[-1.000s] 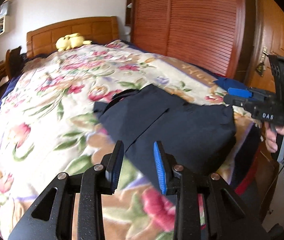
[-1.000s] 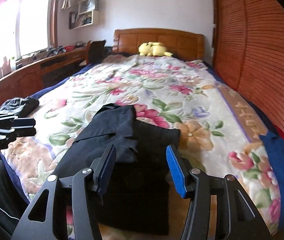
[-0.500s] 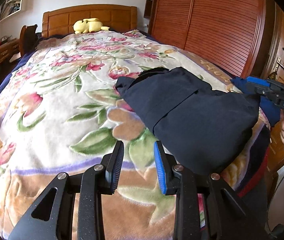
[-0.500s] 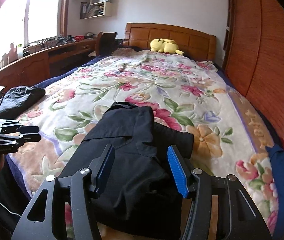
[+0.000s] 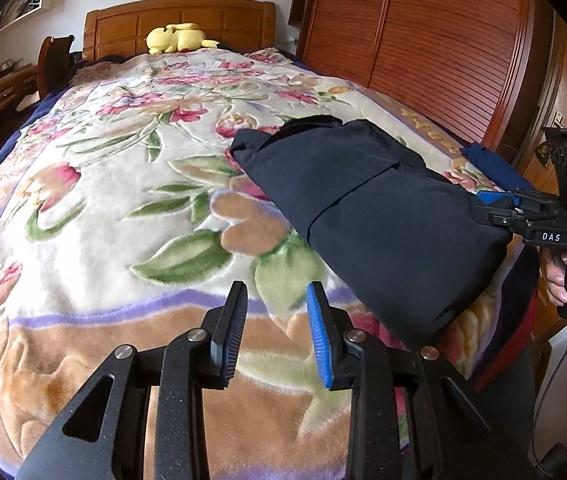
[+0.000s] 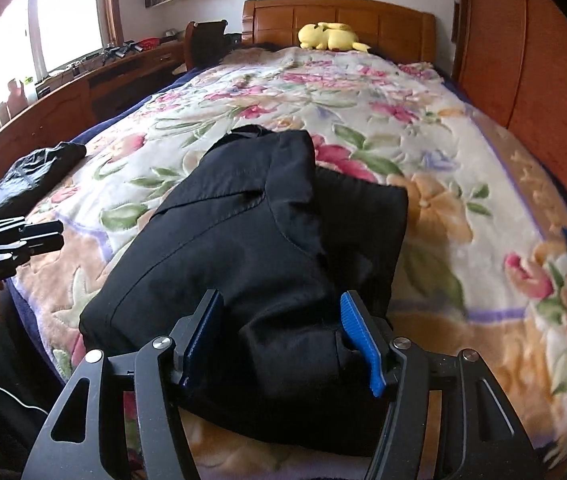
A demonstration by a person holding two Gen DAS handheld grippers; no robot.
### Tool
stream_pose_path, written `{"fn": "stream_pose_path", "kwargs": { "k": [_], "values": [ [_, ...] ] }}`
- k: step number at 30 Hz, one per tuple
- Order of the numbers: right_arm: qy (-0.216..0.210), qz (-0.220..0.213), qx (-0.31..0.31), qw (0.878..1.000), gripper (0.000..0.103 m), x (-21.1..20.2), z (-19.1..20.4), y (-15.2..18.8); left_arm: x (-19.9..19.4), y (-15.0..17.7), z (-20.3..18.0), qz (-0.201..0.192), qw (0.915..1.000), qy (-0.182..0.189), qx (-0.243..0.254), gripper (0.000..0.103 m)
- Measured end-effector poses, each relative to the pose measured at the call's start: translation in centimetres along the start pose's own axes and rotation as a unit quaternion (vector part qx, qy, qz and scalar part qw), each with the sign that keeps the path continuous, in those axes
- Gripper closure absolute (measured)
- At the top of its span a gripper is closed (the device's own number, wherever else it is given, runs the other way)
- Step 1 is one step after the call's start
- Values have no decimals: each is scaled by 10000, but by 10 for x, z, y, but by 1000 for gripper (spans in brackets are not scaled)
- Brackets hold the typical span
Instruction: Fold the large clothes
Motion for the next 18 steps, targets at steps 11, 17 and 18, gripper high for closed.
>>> {"fn": "stream_pose_path", "kwargs": {
  "k": [11, 17, 18],
  "values": [
    [-404, -345, -323, 9981, 92, -28, 2, 3, 9, -10, -14, -25, 9998, 158, 127, 71],
    [73, -804, -117, 9967, 93, -52, -27, 7, 15, -31, -26, -121, 9990, 293, 306, 71],
    [195, -742, -22, 9970, 93, -47, -38, 12, 16, -35, -28, -132, 9989, 314, 329, 71]
  ]
}}
Point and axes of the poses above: each gripper's, at about its wrist camera, not at the fingertips, and x roughly the way its jaws point, z to its left, y to its underside, the point moved 5 cm from there along x, roughly the way its jaws point, and after that the axes turned 11 degrees about x, right-handed, at the moved point
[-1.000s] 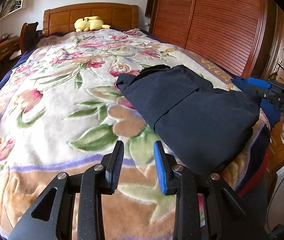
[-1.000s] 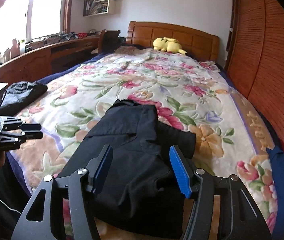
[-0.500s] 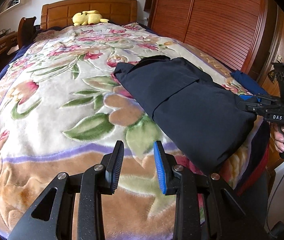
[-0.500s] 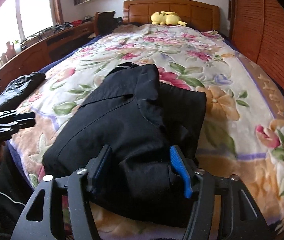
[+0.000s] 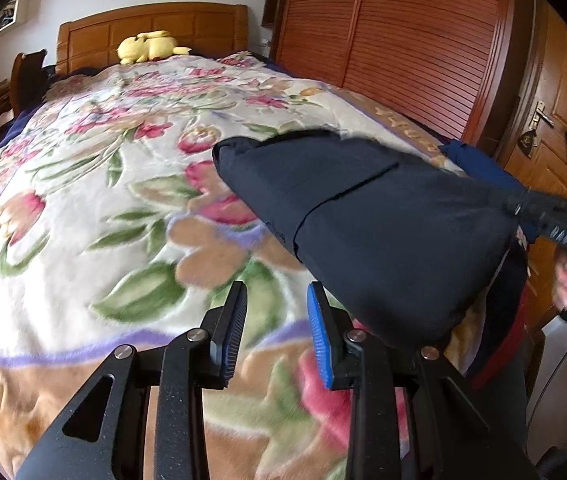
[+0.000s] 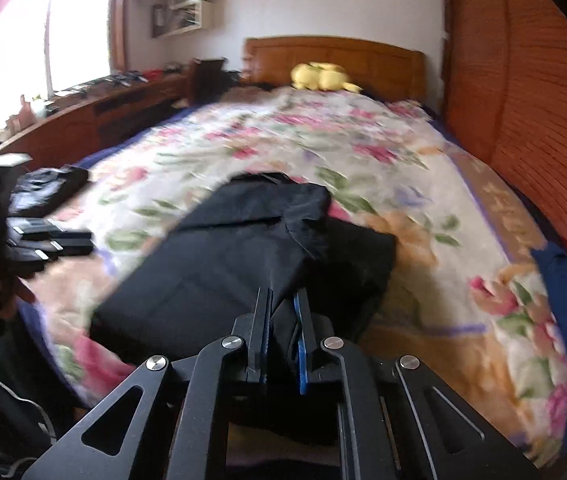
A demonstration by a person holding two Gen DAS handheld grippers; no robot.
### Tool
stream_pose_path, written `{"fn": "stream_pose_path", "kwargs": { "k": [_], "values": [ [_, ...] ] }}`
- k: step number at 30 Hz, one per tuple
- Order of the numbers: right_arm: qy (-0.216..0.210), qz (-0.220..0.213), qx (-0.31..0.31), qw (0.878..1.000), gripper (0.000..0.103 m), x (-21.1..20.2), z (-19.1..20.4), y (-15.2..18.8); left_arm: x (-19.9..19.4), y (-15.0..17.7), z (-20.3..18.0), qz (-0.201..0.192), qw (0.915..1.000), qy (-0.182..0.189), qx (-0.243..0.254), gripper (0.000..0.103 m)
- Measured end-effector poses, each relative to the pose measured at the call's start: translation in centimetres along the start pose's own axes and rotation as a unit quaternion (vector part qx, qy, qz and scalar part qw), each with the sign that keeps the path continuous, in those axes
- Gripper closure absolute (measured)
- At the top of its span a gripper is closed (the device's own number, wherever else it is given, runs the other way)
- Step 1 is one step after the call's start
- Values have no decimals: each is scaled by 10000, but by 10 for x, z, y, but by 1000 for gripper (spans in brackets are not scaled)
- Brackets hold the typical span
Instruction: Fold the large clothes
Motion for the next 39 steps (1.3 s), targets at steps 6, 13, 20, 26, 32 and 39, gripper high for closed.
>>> {"fn": "stream_pose_path", "kwargs": {
  "k": [6, 13, 20, 26, 32, 39],
  "values": [
    [89, 529, 312, 9981, 94, 35, -27, 37, 31, -38, -1, 28, 9998, 122, 173, 71],
    [-57, 497, 338, 9982, 93, 41, -29, 40, 83, -75, 11, 257, 9992, -2, 319, 71],
    [-250, 464, 484, 9974, 92, 47, -31, 47, 144, -89, 37, 681, 9973, -158, 236, 71],
    [-343, 400, 523, 9972, 92, 48, -34, 52, 184, -93, 51, 1034, 9940, -187, 289, 68],
    [-396, 367, 517, 9972, 92, 49, -36, 55, 208, -103, 68, 1092, 9908, -694, 406, 41],
    [-305, 344, 599, 9971, 84, 42, -37, 54, 226, -109, 77, 1110, 9911, -623, 389, 32]
  ]
}}
Point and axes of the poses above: each gripper's, at about its wrist camera, not at the fingertips, and x roughly the way its jaws point, z to its left, y to its underside, the point moved 5 cm from there along x, roughly the way its jaws point, and after that the axes turned 11 degrees about x, right-handed, at the moved point
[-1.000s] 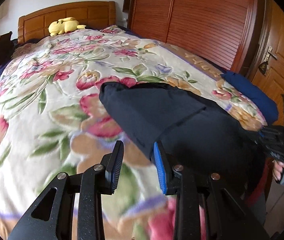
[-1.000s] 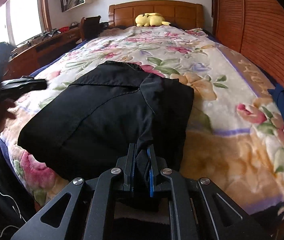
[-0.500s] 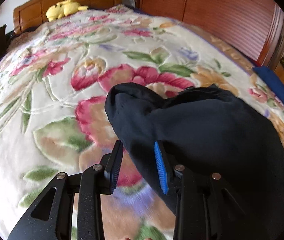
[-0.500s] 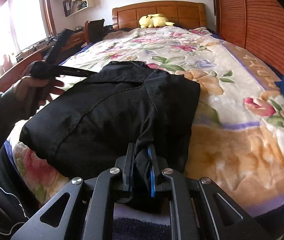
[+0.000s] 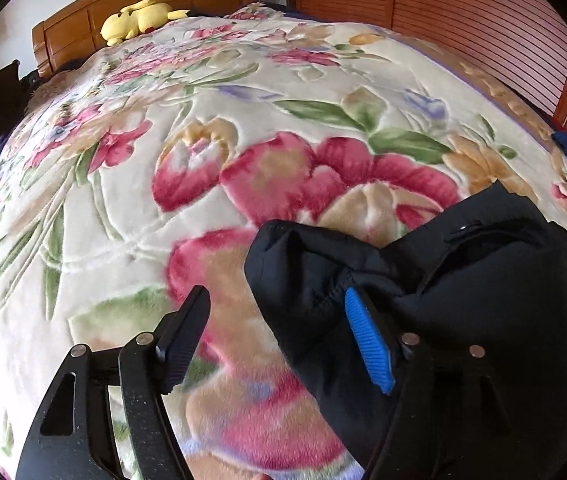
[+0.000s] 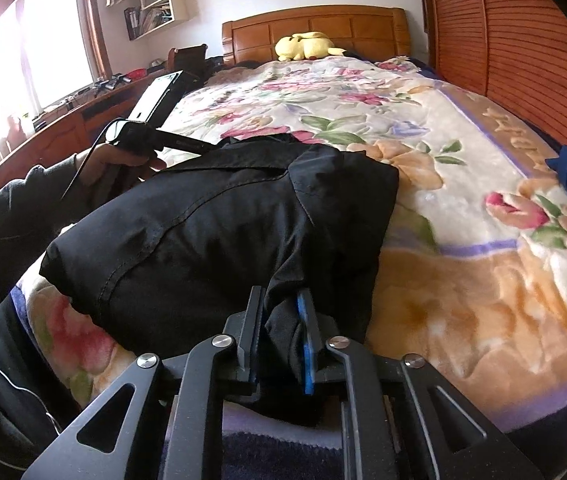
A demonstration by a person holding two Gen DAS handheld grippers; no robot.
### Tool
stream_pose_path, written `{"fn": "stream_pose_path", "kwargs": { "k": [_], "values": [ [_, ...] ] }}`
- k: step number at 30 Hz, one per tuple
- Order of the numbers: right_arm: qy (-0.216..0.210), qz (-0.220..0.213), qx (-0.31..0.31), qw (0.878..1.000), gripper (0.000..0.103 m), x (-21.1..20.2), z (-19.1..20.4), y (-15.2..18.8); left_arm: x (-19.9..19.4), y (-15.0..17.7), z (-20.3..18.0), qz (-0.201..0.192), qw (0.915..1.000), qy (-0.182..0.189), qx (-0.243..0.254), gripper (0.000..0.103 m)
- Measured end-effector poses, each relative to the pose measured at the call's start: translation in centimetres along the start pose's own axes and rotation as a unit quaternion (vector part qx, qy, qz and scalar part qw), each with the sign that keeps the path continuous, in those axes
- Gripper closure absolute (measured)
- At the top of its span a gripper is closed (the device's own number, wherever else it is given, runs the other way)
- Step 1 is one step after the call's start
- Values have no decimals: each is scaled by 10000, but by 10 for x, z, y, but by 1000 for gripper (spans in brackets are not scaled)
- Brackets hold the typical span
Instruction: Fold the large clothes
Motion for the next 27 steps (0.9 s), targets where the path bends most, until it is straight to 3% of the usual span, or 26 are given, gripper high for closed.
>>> {"fn": "stream_pose_path", "kwargs": {
  "k": [7, 10, 18, 26, 27],
  "values": [
    [385, 1, 130, 9992, 56, -15, -3, 0, 5, 1, 5, 22, 9994, 201, -274, 32],
    [458, -29, 189, 9988, 52, -30, -6, 6, 5, 1, 5, 26, 9995, 189, -257, 32],
    [623, 135, 206, 9978, 50, -52, -5, 26, 6, 0, 5, 15, 9995, 183, -261, 32],
    [304, 379, 396, 9980, 50, -30, -8, 21, 7, 1, 7, 4, 9992, 224, -316, 32],
    [272, 413, 415, 9979, 50, -27, -7, 22, 7, 0, 7, -6, 9992, 259, -309, 36]
  ]
}}
Point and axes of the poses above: each gripper's, at about its wrist camera, not at the fingertips, and x roughly the way its jaws point, z to its left, y to its underside, the point moved 5 cm from there along x, roughly the way its jaws point, and after that the axes turned 11 degrees about x, right-handed, at the moved point
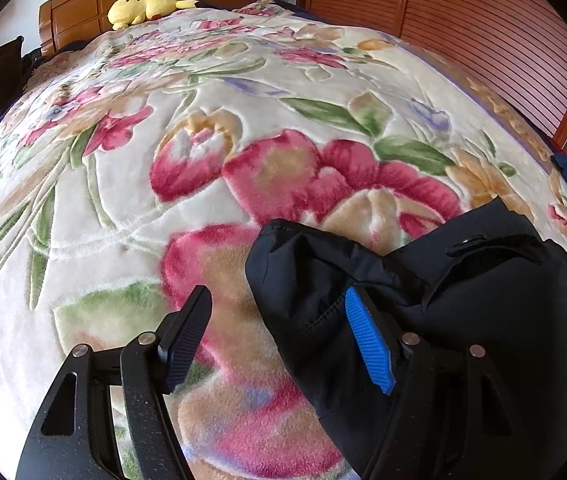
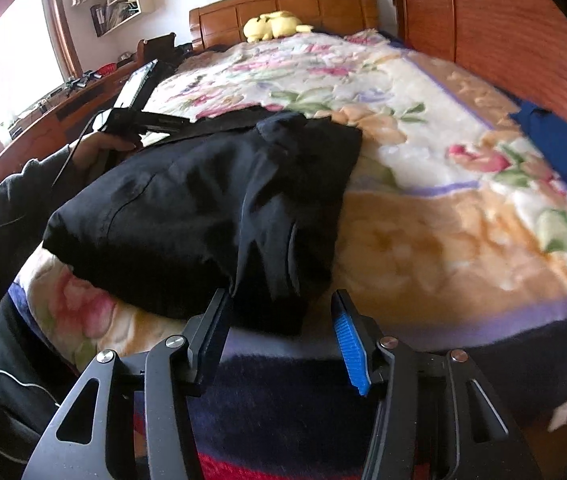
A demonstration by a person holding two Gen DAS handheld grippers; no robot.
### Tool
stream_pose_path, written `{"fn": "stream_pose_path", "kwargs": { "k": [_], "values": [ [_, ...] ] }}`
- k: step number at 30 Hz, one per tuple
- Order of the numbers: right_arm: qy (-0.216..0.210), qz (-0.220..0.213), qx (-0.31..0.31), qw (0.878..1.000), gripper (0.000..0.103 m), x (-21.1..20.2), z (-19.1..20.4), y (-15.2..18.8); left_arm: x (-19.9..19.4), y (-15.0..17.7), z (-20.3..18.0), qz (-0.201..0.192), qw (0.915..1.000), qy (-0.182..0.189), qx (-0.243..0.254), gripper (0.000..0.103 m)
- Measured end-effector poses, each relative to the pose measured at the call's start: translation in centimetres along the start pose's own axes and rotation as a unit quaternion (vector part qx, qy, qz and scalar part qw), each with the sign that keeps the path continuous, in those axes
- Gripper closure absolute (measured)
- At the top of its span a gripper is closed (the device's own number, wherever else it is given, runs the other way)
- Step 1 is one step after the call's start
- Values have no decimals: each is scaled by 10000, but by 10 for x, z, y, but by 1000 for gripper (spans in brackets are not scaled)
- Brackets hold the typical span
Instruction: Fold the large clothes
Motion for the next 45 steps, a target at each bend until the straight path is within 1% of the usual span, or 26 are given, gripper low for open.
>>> {"fn": "stream_pose_path", "kwargs": {
  "k": [1, 3, 4, 5, 6, 7, 8, 10, 12, 13, 16, 20, 25, 29, 32, 34, 36, 39, 42, 45],
  "values": [
    [-33, 27, 5, 10000, 50, 4, 1, 0, 0, 0, -1, 5, 10000, 94, 19, 40],
    [-82, 62, 32, 9999, 50, 9, 2, 0, 1, -1, -2, 40, 9999, 157, 38, 44],
    [-118, 69, 76, 9999, 50, 11, 1, 0, 1, -2, -3, 45, 9998, 211, 45, 51],
    [-163, 73, 134, 9997, 50, 12, 0, -1, 1, -2, -5, 47, 9996, 260, 55, 54],
    [-205, 75, 180, 9996, 51, 13, 0, -1, 1, -2, -7, 48, 9996, 285, 80, 61],
    [-262, 76, 218, 9994, 55, 14, 0, 0, 0, -3, -11, 45, 9995, 290, 153, 69],
    [-304, 83, 237, 9992, 57, 14, -1, 1, -1, -3, -15, 31, 9993, 301, 205, 74],
    [-417, 95, 267, 9987, 67, 14, 0, 2, -5, -4, -17, -1, 9994, 292, 170, 87],
    [-553, 50, 330, 9979, 80, 11, -1, 3, -15, -7, -16, -120, 9996, 264, 42, 93],
    [-603, -15, 354, 9975, 83, 10, -2, 2, -21, -8, -14, -184, 9996, 226, 20, 95],
    [-662, -293, 322, 9969, 89, 0, -2, -1, -45, -13, -13, -385, 9992, 93, 53, 97],
    [-679, -715, 207, 9949, 92, -19, -2, -13, -84, -28, -18, -714, 9974, 34, 106, 97],
    [-654, -1128, 82, 9914, 93, -45, -18, -35, -133, -55, -43, -1141, 9929, -112, 313, 98],
    [-401, -1487, -116, 9880, 94, -76, -44, -54, -160, -80, -72, -1382, 9891, -167, 480, 98],
    [-243, -1671, -148, 9855, 94, -101, -74, -70, -178, -106, -102, -1582, 9852, -146, 639, 99],
    [-91, -1801, -178, 9834, 94, -120, -97, -82, -186, -125, -127, -1628, 9834, -33, 798, 99],
    [144, -1940, -214, 9807, 94, -141, -119, -93, -190, -145, -153, -1683, 9811, 46, 952, 99],
    [477, -2188, -253, 9743, 94, -180, -152, -107, -198, -183, -203, -1866, 9749, 98, 1210, 99],
    [855, -2376, -289, 9672, 94, -218, -176, -112, -207, -215, -246, -2046, 9691, 272, 1348, 99],
    [1309, -2487, -283, 9593, 94, -256, -209, -113, -209, -246, -295, -2197, 9626, 454, 1518, 99]
  ]
}}
Point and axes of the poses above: each gripper's, at about its wrist camera, not at the fingertips, and x roughly the way its jaws point, z to its left, y to its underside, the point moved 5 cm from there along x, roughly the way its jaws point, and after that the axes turned 11 degrees about x, right-handed, at the moved point
